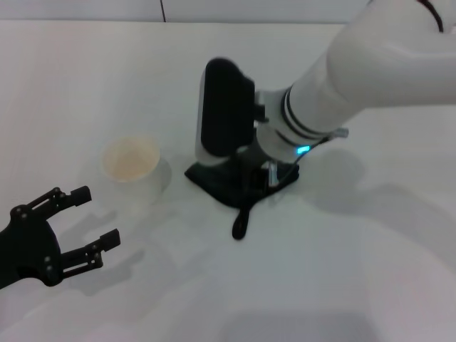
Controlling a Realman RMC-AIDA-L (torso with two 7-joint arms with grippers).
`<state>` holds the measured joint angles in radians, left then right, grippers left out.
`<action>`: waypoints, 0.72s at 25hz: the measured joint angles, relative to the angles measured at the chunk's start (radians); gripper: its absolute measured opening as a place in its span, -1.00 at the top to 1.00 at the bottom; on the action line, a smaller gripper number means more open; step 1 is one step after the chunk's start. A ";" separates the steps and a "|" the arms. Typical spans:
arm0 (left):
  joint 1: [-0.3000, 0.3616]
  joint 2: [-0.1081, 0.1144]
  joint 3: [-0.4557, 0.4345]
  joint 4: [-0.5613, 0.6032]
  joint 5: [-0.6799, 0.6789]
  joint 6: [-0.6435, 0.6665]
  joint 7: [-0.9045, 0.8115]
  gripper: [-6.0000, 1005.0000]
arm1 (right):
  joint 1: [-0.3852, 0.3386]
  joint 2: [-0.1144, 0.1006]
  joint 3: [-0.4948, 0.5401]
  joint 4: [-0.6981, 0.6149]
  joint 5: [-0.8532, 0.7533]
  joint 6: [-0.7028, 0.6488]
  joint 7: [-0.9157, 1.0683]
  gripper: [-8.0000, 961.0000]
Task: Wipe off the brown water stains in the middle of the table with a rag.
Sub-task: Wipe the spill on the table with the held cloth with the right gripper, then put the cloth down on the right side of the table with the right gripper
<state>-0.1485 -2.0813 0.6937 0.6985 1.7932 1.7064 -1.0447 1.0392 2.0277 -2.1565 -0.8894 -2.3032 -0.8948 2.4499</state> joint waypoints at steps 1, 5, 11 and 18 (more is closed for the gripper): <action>-0.001 0.000 0.000 -0.005 0.000 -0.001 0.001 -0.74 | 0.006 0.000 0.010 0.013 -0.003 0.011 0.000 0.75; 0.000 0.003 -0.007 -0.015 -0.003 -0.001 0.006 -0.74 | -0.011 -0.007 0.100 -0.029 -0.050 -0.056 -0.030 0.74; -0.006 0.006 -0.024 -0.015 0.002 -0.003 0.006 -0.74 | -0.217 -0.011 0.364 -0.250 -0.110 -0.306 -0.219 0.73; -0.028 0.007 -0.024 -0.014 0.002 -0.004 0.000 -0.74 | -0.312 -0.013 0.475 -0.253 -0.162 -0.364 -0.263 0.72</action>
<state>-0.1768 -2.0746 0.6697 0.6845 1.7948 1.7026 -1.0445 0.7274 2.0142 -1.6811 -1.1424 -2.4649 -1.2590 2.1867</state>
